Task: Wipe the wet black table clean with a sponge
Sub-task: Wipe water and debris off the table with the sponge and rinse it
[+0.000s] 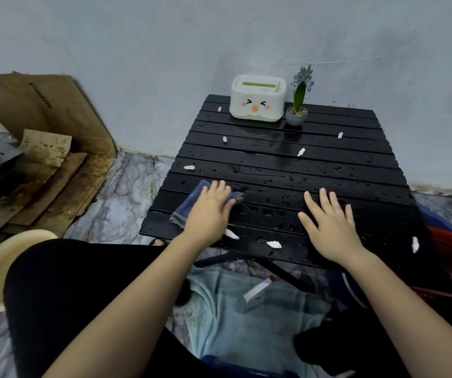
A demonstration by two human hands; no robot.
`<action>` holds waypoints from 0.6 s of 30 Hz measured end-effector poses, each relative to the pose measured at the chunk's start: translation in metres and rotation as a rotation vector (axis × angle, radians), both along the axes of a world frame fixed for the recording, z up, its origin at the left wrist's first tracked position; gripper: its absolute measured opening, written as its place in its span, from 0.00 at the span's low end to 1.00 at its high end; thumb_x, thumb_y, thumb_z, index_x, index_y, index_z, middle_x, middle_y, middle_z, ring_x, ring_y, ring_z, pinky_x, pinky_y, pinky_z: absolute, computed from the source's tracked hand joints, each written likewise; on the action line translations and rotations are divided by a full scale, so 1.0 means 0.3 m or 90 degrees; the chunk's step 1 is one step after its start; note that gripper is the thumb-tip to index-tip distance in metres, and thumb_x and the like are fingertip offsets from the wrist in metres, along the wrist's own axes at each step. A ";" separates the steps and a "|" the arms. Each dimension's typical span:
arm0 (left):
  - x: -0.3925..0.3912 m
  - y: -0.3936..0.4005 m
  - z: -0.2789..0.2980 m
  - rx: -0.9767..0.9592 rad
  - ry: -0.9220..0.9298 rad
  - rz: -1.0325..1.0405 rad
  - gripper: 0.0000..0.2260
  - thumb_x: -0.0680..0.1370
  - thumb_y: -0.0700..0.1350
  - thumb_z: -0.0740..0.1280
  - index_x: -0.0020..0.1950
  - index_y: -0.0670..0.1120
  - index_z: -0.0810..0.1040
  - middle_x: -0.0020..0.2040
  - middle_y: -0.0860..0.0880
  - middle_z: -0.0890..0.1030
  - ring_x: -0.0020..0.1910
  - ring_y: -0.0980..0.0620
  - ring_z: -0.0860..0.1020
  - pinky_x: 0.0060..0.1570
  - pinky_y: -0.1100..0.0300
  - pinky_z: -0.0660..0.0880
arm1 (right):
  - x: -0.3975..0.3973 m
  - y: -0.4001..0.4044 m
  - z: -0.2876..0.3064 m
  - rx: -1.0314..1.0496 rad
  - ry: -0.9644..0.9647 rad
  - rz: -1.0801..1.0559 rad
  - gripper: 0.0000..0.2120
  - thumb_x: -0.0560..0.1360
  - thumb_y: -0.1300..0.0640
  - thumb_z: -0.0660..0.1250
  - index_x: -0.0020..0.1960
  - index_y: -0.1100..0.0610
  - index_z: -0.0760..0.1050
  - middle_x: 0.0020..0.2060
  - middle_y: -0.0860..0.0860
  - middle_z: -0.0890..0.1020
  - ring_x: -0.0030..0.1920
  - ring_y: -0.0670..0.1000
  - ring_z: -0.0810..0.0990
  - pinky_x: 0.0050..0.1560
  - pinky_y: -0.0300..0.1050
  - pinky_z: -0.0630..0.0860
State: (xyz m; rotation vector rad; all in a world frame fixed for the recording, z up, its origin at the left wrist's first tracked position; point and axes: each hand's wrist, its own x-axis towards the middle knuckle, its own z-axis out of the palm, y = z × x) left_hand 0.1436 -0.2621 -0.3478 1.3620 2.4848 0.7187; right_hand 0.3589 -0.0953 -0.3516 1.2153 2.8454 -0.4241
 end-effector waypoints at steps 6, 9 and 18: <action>0.029 0.120 0.018 0.176 -0.373 -0.050 0.16 0.82 0.51 0.59 0.68 0.47 0.75 0.60 0.45 0.81 0.60 0.54 0.78 0.61 0.57 0.73 | 0.000 0.011 0.002 -0.033 0.021 -0.002 0.30 0.80 0.37 0.47 0.80 0.44 0.49 0.80 0.51 0.46 0.79 0.52 0.39 0.76 0.58 0.37; -0.100 0.109 0.063 0.359 -0.687 0.131 0.17 0.81 0.50 0.61 0.61 0.40 0.79 0.56 0.42 0.83 0.56 0.47 0.81 0.58 0.55 0.75 | 0.002 0.013 0.007 -0.041 0.031 -0.002 0.31 0.79 0.36 0.47 0.80 0.43 0.49 0.80 0.50 0.46 0.79 0.51 0.39 0.77 0.57 0.37; -0.501 -0.058 0.116 0.425 -0.596 0.498 0.11 0.82 0.49 0.60 0.46 0.45 0.77 0.41 0.49 0.80 0.39 0.53 0.79 0.39 0.60 0.73 | -0.029 0.019 0.023 -0.062 0.036 -0.029 0.30 0.79 0.37 0.51 0.79 0.43 0.52 0.80 0.51 0.47 0.79 0.51 0.40 0.76 0.59 0.38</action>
